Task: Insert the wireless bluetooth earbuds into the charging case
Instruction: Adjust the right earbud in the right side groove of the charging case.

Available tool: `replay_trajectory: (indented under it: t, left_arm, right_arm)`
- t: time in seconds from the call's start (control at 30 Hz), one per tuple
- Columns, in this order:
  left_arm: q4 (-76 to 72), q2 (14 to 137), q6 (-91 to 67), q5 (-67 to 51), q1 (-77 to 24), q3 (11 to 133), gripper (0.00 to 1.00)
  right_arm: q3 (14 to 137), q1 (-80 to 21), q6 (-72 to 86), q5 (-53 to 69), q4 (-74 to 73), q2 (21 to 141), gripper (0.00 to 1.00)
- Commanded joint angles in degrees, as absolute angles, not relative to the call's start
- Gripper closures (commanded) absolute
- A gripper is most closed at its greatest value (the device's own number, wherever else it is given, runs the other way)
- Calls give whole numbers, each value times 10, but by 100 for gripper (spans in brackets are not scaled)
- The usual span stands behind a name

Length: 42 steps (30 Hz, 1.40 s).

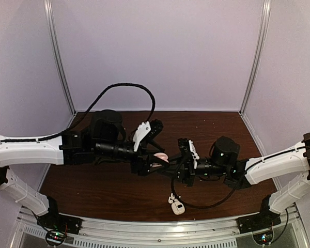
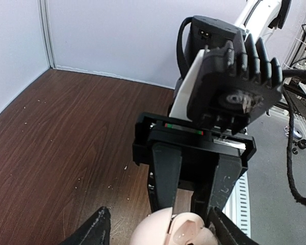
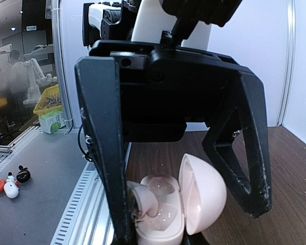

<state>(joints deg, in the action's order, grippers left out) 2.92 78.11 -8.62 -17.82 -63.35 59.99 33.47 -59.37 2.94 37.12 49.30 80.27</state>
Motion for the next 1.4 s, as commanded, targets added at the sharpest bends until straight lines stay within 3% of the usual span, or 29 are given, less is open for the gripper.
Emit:
replay_trajectory:
  t: [0.0,1.07,1.37]
  left_arm:
    - [-16,794,-103,-152,-620,594,34]
    - [-30,807,-88,-178,-620,552,21]
    - [-45,760,-43,-187,-621,536,15]
  right_arm:
    - [347,-606,22,389,510,792,100]
    - [345,-604,46,382,539,780,100]
    - [333,-597,59,375,548,786,100]
